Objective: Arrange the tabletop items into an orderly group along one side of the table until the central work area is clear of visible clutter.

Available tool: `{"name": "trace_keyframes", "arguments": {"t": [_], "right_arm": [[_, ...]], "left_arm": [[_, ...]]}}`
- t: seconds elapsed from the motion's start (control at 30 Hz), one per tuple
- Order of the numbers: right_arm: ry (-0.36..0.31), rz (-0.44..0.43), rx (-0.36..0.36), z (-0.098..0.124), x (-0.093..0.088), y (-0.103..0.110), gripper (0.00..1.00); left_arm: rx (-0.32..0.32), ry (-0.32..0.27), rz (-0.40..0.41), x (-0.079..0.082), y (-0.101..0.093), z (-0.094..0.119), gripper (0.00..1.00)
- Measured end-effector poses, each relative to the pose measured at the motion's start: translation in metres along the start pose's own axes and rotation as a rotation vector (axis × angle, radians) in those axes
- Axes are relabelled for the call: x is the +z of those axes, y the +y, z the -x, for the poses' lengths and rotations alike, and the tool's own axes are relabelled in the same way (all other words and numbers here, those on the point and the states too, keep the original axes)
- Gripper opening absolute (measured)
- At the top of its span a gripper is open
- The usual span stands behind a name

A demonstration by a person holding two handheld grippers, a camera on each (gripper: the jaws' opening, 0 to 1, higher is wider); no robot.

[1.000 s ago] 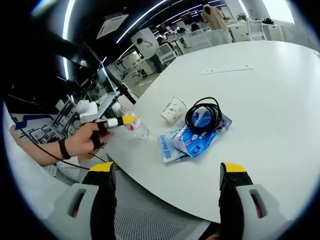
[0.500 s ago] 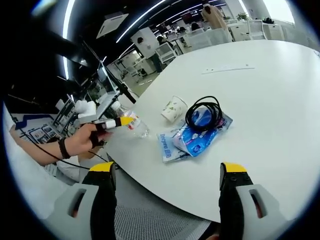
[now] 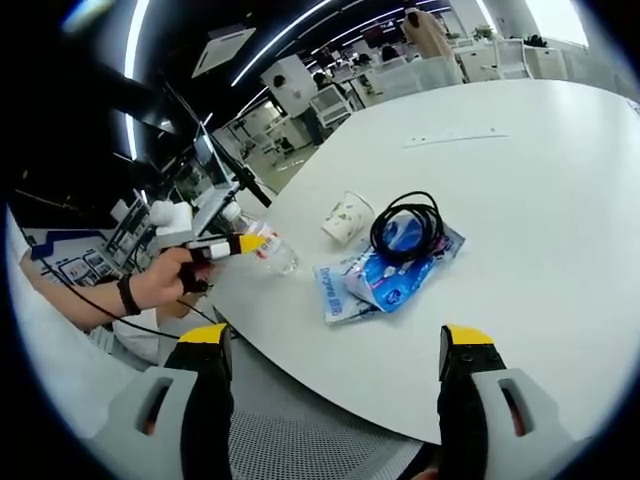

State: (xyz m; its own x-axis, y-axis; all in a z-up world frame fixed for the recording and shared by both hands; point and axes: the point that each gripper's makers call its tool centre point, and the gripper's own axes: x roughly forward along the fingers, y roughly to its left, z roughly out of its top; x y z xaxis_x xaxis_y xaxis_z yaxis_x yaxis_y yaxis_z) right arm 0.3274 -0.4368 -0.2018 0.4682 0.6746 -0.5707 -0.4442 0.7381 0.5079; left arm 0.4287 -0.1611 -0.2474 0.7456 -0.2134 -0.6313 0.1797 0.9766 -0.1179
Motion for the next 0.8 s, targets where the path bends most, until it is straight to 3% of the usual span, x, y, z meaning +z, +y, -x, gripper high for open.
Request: {"name": "trace_keyframes", "arguments": {"t": [0.4, 0.57, 0.8], "right_arm": [[0.0, -0.008, -0.009, 0.0038, -0.0038, -0.0028, 0.85], [0.002, -0.01, -0.011, 0.0037, -0.0039, -0.0034, 0.85], [0.008, -0.006, -0.002, -0.0013, -0.0025, 0.0007, 0.85]], "left_arm": [[-0.041, 0.046, -0.091, -0.0075, -0.0031, -0.002, 0.43], [-0.037, 0.054, -0.128, -0.0082, 0.0013, -0.002, 0.36], [-0.021, 0.052, -0.132, -0.0071, 0.0016, -0.002, 0.35]]}}
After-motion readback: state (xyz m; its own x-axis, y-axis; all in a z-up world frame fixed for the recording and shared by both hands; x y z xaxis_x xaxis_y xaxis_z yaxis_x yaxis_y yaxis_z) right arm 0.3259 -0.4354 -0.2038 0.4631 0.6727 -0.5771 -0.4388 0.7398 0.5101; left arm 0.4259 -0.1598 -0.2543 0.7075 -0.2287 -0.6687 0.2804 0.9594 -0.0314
